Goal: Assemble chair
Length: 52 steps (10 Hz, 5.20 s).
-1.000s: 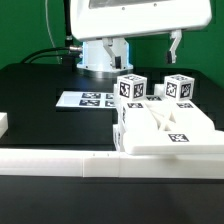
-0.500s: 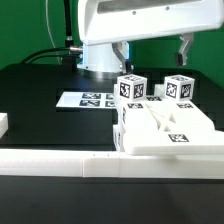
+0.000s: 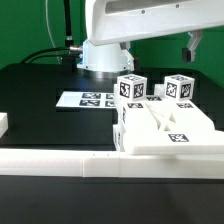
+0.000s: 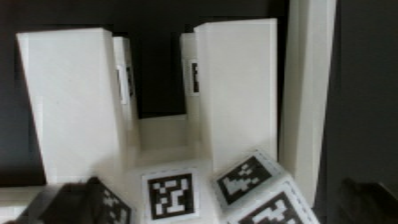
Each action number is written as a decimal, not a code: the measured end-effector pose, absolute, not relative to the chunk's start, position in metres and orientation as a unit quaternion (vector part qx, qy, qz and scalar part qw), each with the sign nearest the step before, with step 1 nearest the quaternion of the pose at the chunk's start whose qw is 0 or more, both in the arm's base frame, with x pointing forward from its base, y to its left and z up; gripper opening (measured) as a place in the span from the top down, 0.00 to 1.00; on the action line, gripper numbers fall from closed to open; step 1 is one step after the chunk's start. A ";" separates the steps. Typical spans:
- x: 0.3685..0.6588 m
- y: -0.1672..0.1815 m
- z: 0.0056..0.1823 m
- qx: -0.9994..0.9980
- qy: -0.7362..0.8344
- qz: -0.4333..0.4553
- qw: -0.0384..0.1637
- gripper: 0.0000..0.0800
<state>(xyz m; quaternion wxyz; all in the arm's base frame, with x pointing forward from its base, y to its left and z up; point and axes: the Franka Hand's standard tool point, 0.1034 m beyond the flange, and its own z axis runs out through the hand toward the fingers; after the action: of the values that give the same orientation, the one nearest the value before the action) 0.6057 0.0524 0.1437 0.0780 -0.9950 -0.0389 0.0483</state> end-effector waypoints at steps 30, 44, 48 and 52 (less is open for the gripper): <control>0.621 0.084 0.106 -0.994 0.098 0.000 0.048 0.65; 0.622 0.110 0.107 -0.835 0.544 0.031 0.077 0.41; 0.623 0.110 0.108 -0.901 0.426 0.021 0.080 0.19; 0.624 0.105 0.112 -0.967 0.247 0.010 0.063 0.19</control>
Offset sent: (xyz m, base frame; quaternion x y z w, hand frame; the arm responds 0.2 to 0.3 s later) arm 0.0000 0.0000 0.0000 0.0000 0.0000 -0.1938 0.9810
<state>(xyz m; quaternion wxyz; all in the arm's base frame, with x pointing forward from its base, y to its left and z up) 0.6244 0.1054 0.1122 0.0631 -0.9669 0.2469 0.0101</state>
